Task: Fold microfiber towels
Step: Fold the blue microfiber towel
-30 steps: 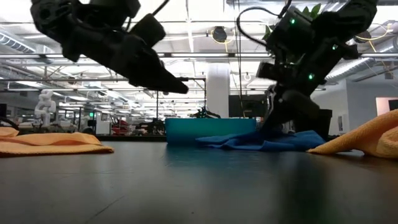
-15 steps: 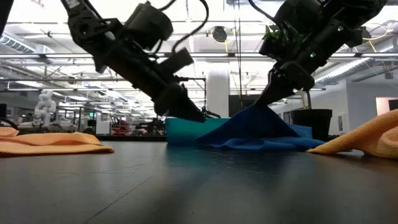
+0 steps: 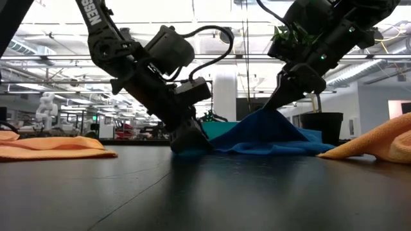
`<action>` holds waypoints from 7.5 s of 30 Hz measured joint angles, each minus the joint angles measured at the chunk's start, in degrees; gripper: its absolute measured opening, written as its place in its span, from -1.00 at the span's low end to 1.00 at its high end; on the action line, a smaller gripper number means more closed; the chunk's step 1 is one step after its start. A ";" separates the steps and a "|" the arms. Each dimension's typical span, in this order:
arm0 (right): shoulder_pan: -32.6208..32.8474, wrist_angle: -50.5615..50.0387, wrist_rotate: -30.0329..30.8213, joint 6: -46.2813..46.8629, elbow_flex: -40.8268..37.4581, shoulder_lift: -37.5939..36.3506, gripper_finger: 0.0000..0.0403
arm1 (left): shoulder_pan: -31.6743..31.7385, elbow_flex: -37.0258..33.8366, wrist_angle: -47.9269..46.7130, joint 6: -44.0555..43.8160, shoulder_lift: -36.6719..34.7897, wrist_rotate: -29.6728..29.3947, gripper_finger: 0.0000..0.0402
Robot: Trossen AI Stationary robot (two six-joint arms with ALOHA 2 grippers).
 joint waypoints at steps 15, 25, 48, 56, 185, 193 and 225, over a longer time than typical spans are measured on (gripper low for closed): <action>0.02 0.02 -0.70 -0.11 0.00 -0.01 -1.00 | -0.04 -0.02 0.13 0.49 0.00 -0.56 -0.65; -1.36 -7.11 1.18 2.59 0.00 -0.02 -0.96 | -0.04 -0.09 0.09 -0.18 -0.37 1.01 -0.98; 0.68 -30.44 2.41 8.06 -0.02 -0.54 -0.30 | 0.13 -0.11 -0.05 -1.61 -0.41 2.71 -1.00; 4.19 -29.95 3.14 5.74 -0.03 -0.14 -0.30 | 0.13 -0.11 -0.02 -1.89 -0.41 3.04 -1.00; -1.66 -13.34 18.59 1.52 -4.94 5.60 -0.80 | -2.32 -0.07 -7.87 -1.44 -15.38 3.94 -0.98; -2.45 -13.60 15.83 0.33 -4.92 5.35 -0.99 | -2.29 -0.07 -8.63 -1.40 -15.38 3.94 -0.99; 25.50 -19.91 8.18 2.12 26.18 -10.71 -1.00 | -29.60 13.02 -52.60 -18.32 -56.58 8.04 -0.99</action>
